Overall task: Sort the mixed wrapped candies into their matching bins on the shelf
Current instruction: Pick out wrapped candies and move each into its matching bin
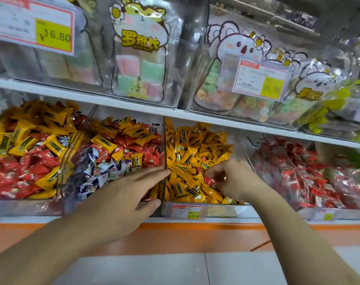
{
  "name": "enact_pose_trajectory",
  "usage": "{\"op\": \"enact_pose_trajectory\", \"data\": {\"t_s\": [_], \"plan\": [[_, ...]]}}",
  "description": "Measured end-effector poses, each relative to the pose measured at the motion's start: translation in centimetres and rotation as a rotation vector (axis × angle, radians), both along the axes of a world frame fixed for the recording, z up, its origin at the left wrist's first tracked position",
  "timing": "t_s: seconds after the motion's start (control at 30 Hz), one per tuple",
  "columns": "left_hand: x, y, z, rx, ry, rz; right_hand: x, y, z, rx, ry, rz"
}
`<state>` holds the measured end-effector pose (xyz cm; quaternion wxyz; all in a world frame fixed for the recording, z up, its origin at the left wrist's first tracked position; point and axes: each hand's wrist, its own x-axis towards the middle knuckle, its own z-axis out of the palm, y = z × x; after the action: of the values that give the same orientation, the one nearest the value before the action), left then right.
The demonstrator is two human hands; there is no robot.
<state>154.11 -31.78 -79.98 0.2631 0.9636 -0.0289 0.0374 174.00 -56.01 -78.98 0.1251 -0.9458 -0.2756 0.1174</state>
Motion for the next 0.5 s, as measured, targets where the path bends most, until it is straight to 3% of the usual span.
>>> {"op": "enact_pose_trajectory", "data": {"t_s": [0.13,0.3,0.5], "plan": [[-0.2,-0.1,0.3,-0.012,0.001,0.006,0.1,-0.4,-0.4,0.068,-0.053,-0.057],[-0.2,0.0,0.3,-0.066,-0.054,0.060,-1.6,0.5,1.8,0.334,-0.106,-0.066],[-0.6,0.4,2.0,-0.328,-0.146,0.244,-7.0,6.4,3.6,0.584,0.006,0.158]]}}
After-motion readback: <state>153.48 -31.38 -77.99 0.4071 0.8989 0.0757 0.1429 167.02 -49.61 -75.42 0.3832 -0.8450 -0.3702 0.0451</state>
